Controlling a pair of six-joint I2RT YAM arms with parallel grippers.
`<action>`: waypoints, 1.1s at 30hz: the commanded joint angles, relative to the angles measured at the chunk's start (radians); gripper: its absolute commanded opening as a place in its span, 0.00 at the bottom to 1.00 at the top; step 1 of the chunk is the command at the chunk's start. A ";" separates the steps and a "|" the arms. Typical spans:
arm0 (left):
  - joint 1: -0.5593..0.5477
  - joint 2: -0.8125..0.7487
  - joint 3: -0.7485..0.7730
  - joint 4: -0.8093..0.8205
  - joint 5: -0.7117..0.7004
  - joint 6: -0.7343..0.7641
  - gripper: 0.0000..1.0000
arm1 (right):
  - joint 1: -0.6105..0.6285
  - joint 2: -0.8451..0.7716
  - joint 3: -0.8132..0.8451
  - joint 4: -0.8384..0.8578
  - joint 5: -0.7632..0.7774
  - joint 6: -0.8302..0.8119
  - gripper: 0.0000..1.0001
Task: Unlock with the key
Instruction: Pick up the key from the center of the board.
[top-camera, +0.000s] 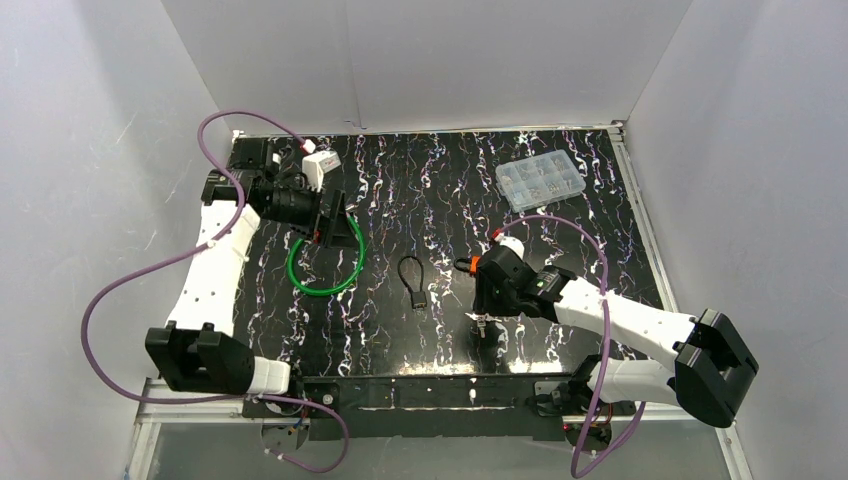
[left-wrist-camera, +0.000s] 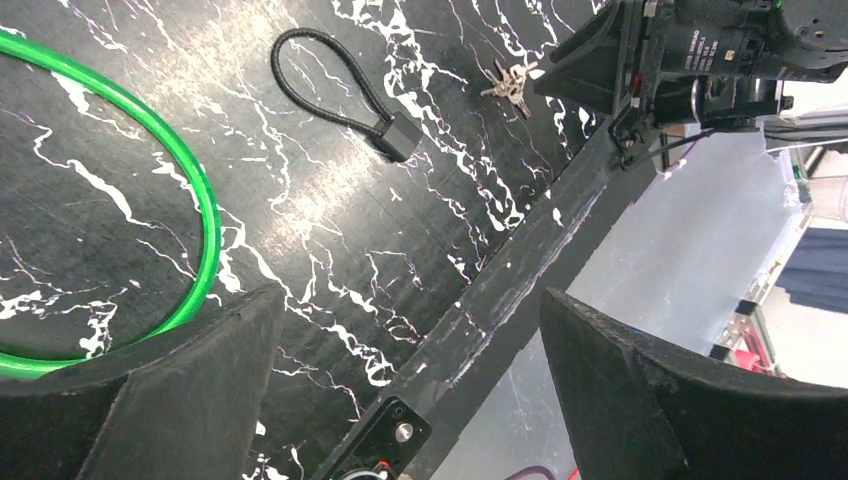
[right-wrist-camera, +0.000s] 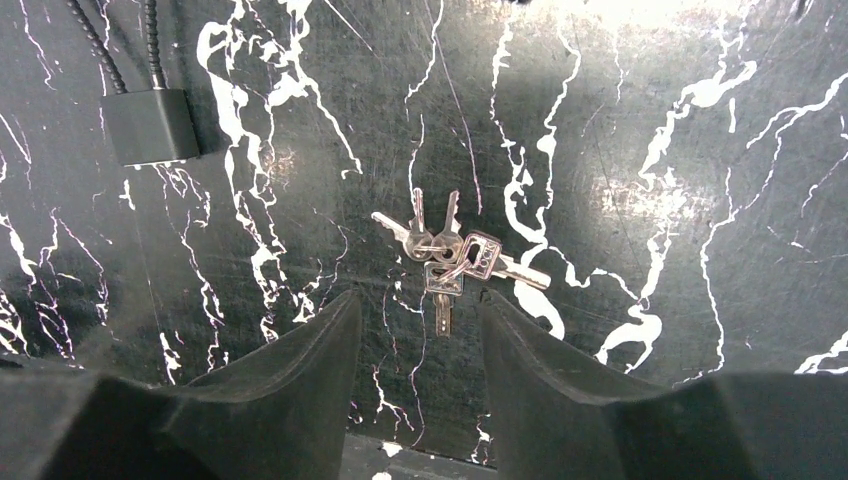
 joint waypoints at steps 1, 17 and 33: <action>0.004 -0.082 -0.017 0.032 -0.022 -0.028 0.99 | -0.003 -0.022 0.028 -0.052 0.012 0.034 0.59; 0.002 -0.012 0.050 -0.017 -0.133 -0.060 0.99 | -0.007 -0.069 -0.029 -0.057 -0.043 0.055 0.60; -0.051 -0.048 -0.038 0.011 -0.162 -0.009 0.99 | -0.008 0.088 0.025 0.032 -0.019 0.057 0.49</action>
